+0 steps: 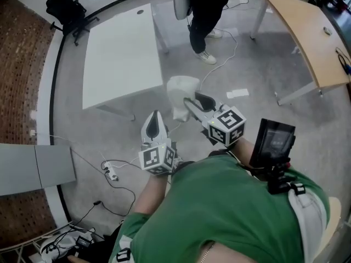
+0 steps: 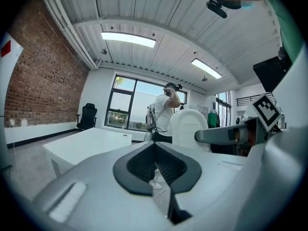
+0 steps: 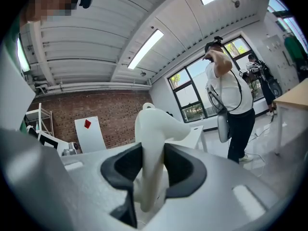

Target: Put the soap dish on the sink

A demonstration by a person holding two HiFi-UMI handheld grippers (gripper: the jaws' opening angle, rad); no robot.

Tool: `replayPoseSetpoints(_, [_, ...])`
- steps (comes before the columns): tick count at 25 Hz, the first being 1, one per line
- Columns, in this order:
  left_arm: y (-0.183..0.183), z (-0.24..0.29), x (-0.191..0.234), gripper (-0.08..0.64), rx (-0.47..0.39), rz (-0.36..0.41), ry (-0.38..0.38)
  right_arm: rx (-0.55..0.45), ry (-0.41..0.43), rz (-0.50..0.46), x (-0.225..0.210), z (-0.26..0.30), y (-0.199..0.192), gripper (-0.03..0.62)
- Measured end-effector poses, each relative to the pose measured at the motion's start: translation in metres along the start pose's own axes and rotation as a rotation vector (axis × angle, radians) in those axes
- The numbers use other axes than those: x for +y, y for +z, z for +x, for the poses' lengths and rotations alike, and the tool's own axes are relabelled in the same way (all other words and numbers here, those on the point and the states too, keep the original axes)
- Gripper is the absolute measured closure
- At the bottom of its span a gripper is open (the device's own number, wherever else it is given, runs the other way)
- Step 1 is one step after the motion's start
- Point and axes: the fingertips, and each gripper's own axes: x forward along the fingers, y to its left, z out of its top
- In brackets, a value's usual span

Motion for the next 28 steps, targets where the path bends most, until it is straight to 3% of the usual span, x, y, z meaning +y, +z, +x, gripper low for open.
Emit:
replayPoseSetpoints(7, [0.024, 0.011, 0.079, 0.555, -0.011, -0.013, -0.034, -0.001, -0.025, -0.018, 0.041, 0.072, 0.01, 0.463])
replayPoseSetpoints(17, [0.027, 0.001, 0.168, 0.555, -0.02, -0.011, -0.044, 0.0, -0.038, -0.021, 0.091, 0.141, 0.0, 0.463])
replayPoseSetpoints(22, [0.033, -0.013, 0.244, 0.555, -0.018, -0.026, -0.029, 0.006, -0.043, -0.021, 0.135, 0.201, -0.014, 0.463])
replayPoseSetpoints(28, [0.024, -0.017, 0.252, 0.555, -0.013, -0.047, -0.002, 0.029, -0.027, -0.02, 0.138, 0.207, -0.023, 0.463])
